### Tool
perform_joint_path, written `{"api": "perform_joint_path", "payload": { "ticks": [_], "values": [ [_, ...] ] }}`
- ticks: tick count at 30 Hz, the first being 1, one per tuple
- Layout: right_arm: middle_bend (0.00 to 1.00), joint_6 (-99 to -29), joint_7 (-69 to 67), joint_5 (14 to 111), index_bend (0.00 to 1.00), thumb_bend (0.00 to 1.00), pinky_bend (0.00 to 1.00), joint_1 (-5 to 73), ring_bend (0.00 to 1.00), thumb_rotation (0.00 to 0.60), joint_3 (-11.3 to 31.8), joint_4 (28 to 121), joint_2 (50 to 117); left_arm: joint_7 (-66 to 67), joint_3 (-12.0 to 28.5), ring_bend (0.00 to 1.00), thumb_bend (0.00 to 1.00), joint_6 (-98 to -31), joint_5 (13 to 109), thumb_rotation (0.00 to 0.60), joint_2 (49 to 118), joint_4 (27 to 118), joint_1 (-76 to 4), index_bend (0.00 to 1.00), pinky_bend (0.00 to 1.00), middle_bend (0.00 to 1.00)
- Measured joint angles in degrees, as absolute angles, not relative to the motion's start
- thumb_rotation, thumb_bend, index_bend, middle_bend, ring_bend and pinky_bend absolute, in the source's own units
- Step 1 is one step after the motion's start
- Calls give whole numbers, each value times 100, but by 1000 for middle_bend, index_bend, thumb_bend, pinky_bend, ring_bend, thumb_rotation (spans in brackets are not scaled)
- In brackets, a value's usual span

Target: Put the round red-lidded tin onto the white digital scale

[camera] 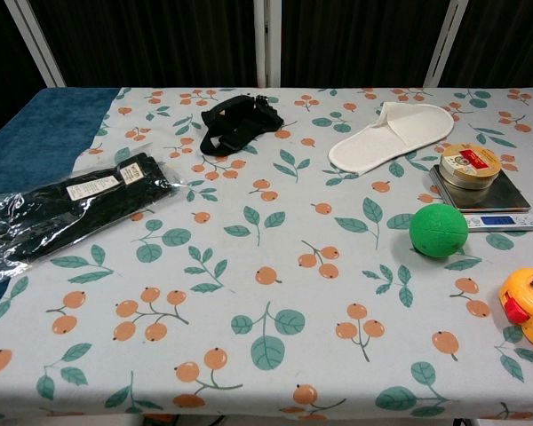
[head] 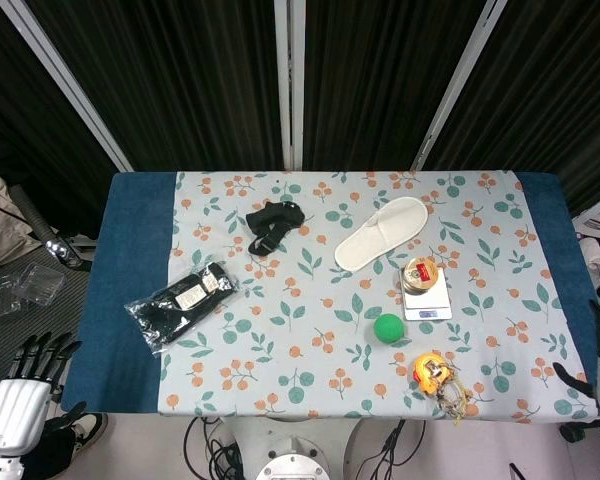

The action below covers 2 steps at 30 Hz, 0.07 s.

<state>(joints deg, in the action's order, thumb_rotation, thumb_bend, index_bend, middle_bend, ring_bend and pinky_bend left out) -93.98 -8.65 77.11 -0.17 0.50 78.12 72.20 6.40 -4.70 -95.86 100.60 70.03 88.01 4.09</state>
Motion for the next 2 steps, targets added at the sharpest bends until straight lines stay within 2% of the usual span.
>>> {"api": "perform_joint_path", "payload": {
  "ticks": [2],
  "values": [
    [0,-9445,-987,7701,0,17,0,-176,0,600,55,7670,7236,663,-461,0,96,-9578,10080,600,6984,8831,390,162,20,88]
  ]
}}
